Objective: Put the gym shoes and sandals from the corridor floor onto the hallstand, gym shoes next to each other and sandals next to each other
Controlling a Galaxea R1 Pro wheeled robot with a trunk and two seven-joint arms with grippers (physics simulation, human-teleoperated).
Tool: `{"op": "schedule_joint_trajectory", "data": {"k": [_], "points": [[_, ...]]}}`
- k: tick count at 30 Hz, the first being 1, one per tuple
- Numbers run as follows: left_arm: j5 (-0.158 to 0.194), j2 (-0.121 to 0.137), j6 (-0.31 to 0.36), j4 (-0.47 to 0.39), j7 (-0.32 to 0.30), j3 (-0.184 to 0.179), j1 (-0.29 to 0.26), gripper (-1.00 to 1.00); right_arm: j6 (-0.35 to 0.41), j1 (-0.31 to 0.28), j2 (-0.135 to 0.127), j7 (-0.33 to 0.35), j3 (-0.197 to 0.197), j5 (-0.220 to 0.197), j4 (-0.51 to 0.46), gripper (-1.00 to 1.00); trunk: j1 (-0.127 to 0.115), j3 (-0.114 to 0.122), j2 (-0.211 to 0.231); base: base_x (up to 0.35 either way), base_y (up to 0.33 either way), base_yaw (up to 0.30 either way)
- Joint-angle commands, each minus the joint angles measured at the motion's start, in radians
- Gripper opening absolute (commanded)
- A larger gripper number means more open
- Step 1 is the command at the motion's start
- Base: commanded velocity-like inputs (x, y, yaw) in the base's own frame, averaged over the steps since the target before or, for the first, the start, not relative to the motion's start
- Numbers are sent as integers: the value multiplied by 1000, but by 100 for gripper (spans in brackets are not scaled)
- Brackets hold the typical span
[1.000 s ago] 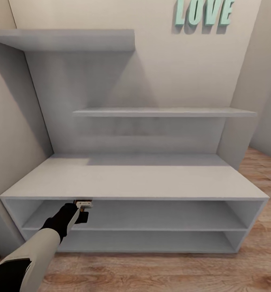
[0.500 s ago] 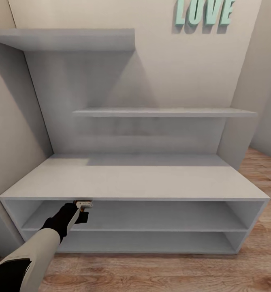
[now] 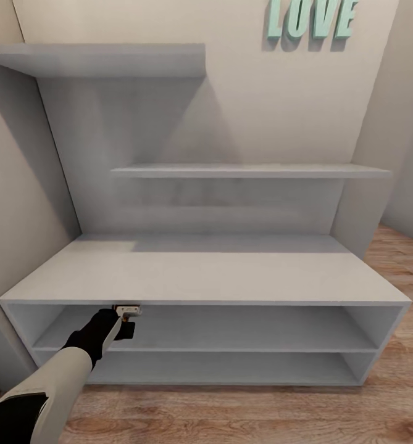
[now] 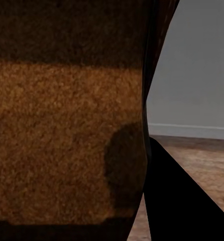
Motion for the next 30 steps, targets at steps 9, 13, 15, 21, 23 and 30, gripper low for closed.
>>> {"op": "schedule_joint_trajectory", "data": {"k": [9, 13, 15, 21, 23, 30], "points": [[-18, 0, 5, -39, -8, 6, -1, -100, -1, 0, 0, -6, -6, 10, -1, -100, 0, -1, 0, 0, 0, 0], [-17, 1, 5, -39, -8, 6, -1, -100, -1, 0, 0, -6, -6, 10, -1, -100, 0, -1, 0, 0, 0, 0], [-17, 1, 5, -39, -8, 6, -1, -100, -1, 0, 0, -6, -6, 10, -1, -100, 0, -3, 0, 0, 0, 0], [-18, 1, 5, -39, -8, 6, -1, -100, -1, 0, 0, -6, -6, 10, -1, -100, 11, -22, -21, 0, 0, 0], [-18, 1, 5, -39, -8, 6, -1, -100, -1, 0, 0, -6, -6, 10, 0, -100, 11, -23, -21, 0, 0, 0], [-18, 1, 5, -39, -8, 6, -1, -100, -1, 0, 0, -6, -6, 10, 1, -100, 11, -24, -21, 0, 0, 0]]}}
